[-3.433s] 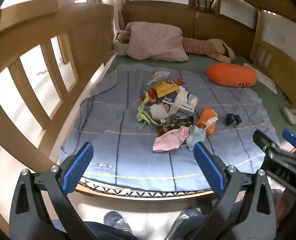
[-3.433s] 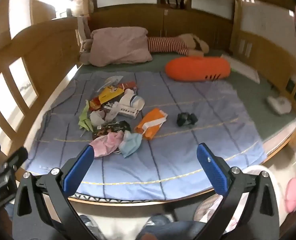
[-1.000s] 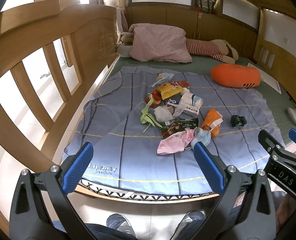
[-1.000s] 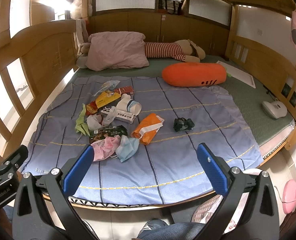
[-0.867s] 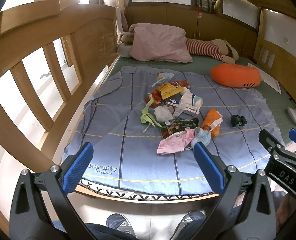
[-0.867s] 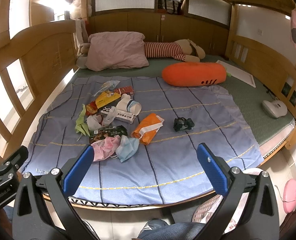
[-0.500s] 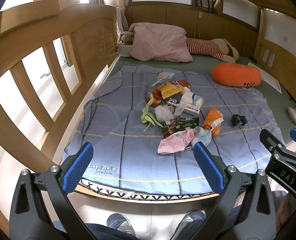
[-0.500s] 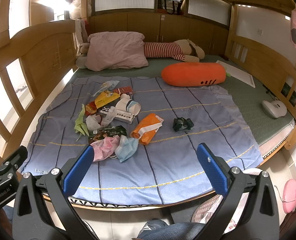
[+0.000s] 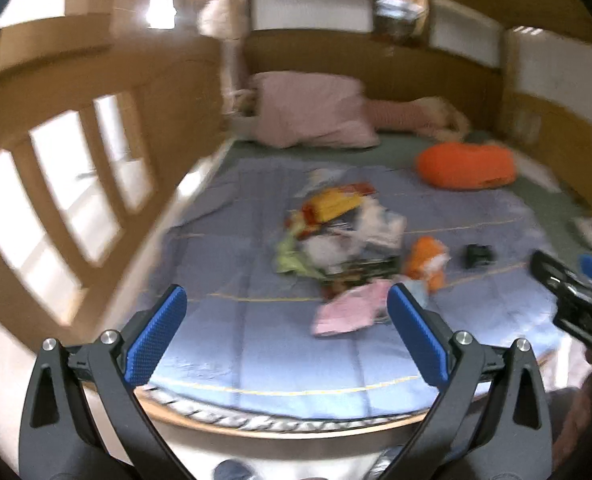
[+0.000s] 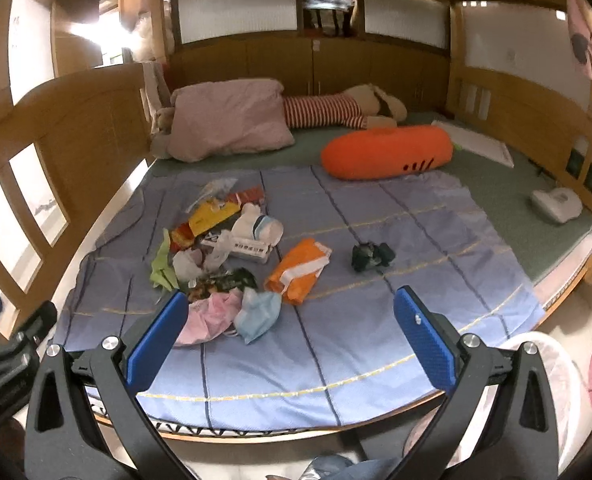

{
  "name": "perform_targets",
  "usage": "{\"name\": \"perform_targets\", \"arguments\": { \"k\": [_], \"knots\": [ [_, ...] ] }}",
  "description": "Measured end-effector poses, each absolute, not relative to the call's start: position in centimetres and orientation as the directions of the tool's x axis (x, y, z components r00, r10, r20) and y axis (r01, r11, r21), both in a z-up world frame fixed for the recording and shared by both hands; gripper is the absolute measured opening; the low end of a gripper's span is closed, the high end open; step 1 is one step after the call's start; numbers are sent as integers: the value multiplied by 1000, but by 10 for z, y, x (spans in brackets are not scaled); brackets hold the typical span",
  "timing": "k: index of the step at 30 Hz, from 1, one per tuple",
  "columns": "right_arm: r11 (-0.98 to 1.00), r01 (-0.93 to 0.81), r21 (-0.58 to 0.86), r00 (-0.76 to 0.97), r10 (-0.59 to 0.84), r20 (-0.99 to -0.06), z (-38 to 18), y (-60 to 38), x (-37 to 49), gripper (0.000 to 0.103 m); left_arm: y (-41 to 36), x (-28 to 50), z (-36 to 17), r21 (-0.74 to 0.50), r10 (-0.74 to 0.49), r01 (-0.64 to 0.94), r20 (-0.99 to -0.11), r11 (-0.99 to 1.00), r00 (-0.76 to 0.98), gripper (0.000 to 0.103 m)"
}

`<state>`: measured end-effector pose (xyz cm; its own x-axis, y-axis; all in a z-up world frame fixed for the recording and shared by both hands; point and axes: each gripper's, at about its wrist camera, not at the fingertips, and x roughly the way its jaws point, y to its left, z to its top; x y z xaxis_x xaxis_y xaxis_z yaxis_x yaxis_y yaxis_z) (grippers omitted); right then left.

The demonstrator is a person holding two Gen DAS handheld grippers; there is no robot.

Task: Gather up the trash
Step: 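Grasp the dark green crumpled wrapper with the right tool while the left tool grasps a green snack bag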

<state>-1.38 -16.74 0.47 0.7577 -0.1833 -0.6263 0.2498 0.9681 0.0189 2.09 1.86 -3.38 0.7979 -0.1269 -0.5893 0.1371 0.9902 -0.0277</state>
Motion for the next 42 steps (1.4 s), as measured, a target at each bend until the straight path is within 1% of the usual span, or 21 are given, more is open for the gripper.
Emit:
{"name": "perform_targets", "arguments": {
  "k": [2,3,5,7,9,10,14,17,20,24,27,31,33,35,36,37,38,39,40,41,42],
  "knots": [
    [969,244,23,779,-182,-599,-1,-169,-14,100,26,18,-41,-99,-184,154,-558,983,809,100],
    [965,262,14,777,-202,-596,-6,-172,-12,100,28,20,-46,-93,-160,130,-561,987,812,100],
    [961,278,14,763,-212,-611,-13,-175,-10,100,27,28,-62,-52,-108,96,-600,994,793,100],
    [955,295,20,778,-228,-586,-23,-179,-12,100,28,36,-80,-46,-95,87,-656,995,749,100],
    [948,316,46,784,-233,-575,-36,-186,-11,100,28,40,-92,-110,-155,109,-719,988,677,100],
    [948,312,66,786,-218,-578,-38,-188,-10,100,27,39,-93,-133,-187,131,-720,982,669,100],
    [946,293,139,809,-169,-562,-42,-198,-6,101,12,36,-103,-11,-116,148,-677,989,727,100],
    [939,302,166,780,-143,-609,-51,-208,9,100,14,49,-114,-89,-173,156,-699,984,694,100],
    [928,336,162,771,-172,-613,-51,-218,21,100,9,70,-122,-147,-230,183,-747,972,624,100],
    [921,336,195,744,-132,-655,-37,-230,53,100,-15,101,-124,-87,-209,243,-817,966,538,100],
    [930,306,204,745,-101,-659,-20,-235,84,100,-40,123,-121,-8,-182,317,-832,948,523,100],
    [918,380,113,707,-210,-675,-12,-261,133,100,-53,171,-120,-10,-190,318,-821,948,539,100],
    [884,456,101,686,-277,-673,-28,-282,143,100,-61,191,-125,-6,-201,345,-821,939,534,100],
    [857,507,92,643,-305,-702,-64,-303,151,100,-68,207,-133,-14,-225,377,-822,926,523,99],
    [842,534,72,593,-312,-742,-89,-317,157,99,-73,214,-139,-9,-232,395,-821,919,521,96],
    [835,545,75,554,-291,-780,-103,-329,164,94,-76,219,-143,1,-228,402,-822,916,521,95],
    [825,557,99,521,-253,-815,-116,-342,169,91,-81,226,-150,17,-217,406,-824,914,524,89],
    [812,572,119,510,-238,-827,-123,-350,172,91,-84,232,-157,18,-214,408,-829,913,516,78],
    [790,599,133,503,-242,-830,-130,-360,174,91,-86,237,-163,1,-224,414,-841,910,493,71],
    [779,615,126,493,-255,-832,-135,-365,177,91,-89,241,-169,-26,-244,429,-852,903,462,59],
    [778,617,115,481,-257,-838,-142,-368,182,91,-93,243,-172,-34,-254,442,-856,897,450,58]
  ]
}}
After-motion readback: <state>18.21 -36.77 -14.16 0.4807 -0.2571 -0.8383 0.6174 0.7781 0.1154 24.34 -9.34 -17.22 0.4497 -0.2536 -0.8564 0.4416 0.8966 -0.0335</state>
